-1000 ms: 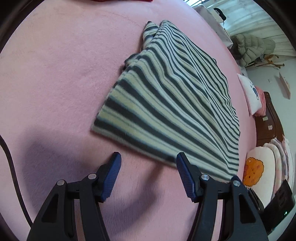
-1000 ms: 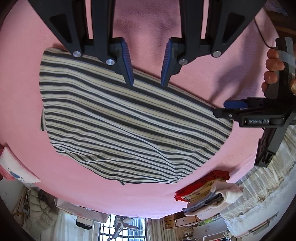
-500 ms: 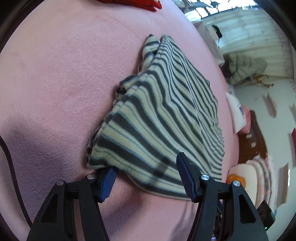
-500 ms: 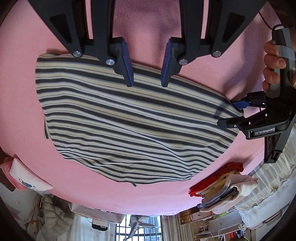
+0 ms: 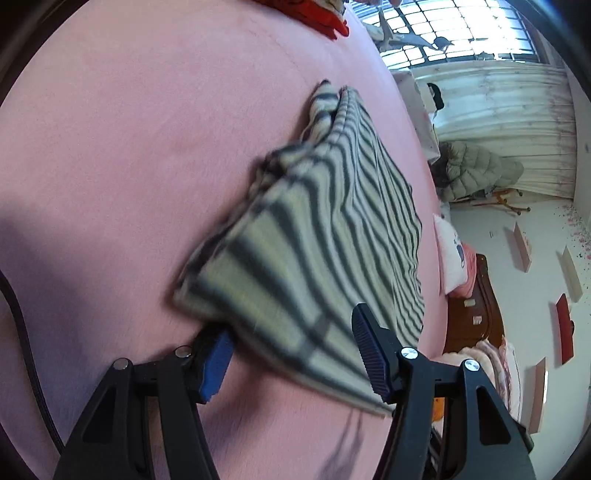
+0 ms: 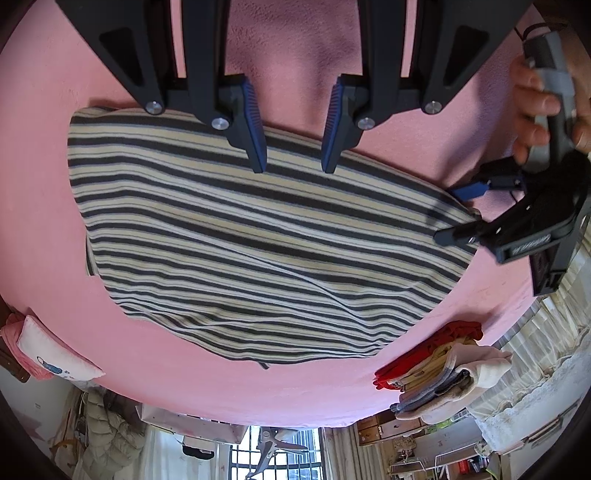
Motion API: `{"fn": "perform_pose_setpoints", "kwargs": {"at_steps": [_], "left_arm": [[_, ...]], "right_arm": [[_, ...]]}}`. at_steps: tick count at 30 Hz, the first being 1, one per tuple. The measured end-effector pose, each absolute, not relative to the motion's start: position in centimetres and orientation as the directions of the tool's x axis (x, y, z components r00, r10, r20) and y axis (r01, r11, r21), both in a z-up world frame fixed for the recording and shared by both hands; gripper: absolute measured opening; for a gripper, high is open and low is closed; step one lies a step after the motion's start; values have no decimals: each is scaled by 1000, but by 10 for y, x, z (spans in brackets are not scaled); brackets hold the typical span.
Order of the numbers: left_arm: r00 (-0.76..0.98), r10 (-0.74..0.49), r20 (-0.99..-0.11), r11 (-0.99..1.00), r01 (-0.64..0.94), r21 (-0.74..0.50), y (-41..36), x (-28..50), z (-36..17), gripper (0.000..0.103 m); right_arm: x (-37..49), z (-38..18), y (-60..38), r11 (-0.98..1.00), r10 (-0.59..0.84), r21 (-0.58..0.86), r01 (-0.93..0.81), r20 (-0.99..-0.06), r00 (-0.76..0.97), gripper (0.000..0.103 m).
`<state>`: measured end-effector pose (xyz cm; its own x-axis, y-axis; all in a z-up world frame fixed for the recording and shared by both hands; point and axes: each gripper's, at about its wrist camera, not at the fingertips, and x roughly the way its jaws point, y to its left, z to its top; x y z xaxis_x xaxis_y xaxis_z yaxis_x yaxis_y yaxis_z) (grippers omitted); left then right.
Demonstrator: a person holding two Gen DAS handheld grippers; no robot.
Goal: Fold small clothes
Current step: 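Move both open tools to the folded edge of the striped bundle, then grasp the bundle edge with the left tool and lift it over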
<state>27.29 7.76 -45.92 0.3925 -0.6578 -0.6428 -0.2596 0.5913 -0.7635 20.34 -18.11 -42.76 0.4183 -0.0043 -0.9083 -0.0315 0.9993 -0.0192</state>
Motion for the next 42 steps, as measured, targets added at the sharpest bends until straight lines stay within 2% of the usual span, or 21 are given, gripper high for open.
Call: {"fn": "perform_pose_setpoints", "kwargs": {"at_steps": [5, 7, 8, 11, 15, 17, 20, 28, 32, 36, 42], "left_arm": [[419, -653, -631, 583, -254, -772, 69, 292, -459, 59], [428, -640, -638, 594, -250, -764, 66, 296, -457, 40], [423, -633, -648, 613, -237, -754, 69, 297, -456, 18], [418, -603, -680, 677, -183, -713, 67, 299, -444, 13], [450, -551, -703, 768, -56, -637, 49, 298, -410, 11], [466, -537, -703, 794, -4, -608, 41, 299, -393, 11], [479, -540, -692, 803, 49, -594, 34, 303, -378, 11], [468, -579, -667, 801, 173, -574, 16, 304, -358, 10], [457, -600, -657, 788, 197, -583, 14, 309, -355, 10], [455, -601, -658, 789, 203, -580, 12, 311, -357, 10], [473, -581, -663, 810, 249, -531, 2, 309, -350, 10]], "right_arm": [[207, -425, -181, 999, -13, -28, -30, -901, 433, 31], [210, -424, -182, 999, -20, -36, -26, -897, 441, 31], [212, -423, -183, 999, -24, -38, -22, -894, 448, 31], [219, -425, -185, 998, -53, -63, -7, -887, 460, 31], [231, -438, -183, 997, -62, -72, -6, -887, 457, 29], [236, -446, -179, 996, -76, -89, -7, -887, 455, 18], [242, -457, -174, 995, -95, -101, 13, -886, 453, 13], [241, -485, -159, 984, -144, -173, -36, -904, 403, 12], [242, -483, -169, 993, -103, -115, -7, -913, 395, 12], [243, -484, -167, 993, -106, -117, -2, -914, 391, 12], [241, -483, -175, 998, -63, -60, 21, -913, 403, 12]]}}
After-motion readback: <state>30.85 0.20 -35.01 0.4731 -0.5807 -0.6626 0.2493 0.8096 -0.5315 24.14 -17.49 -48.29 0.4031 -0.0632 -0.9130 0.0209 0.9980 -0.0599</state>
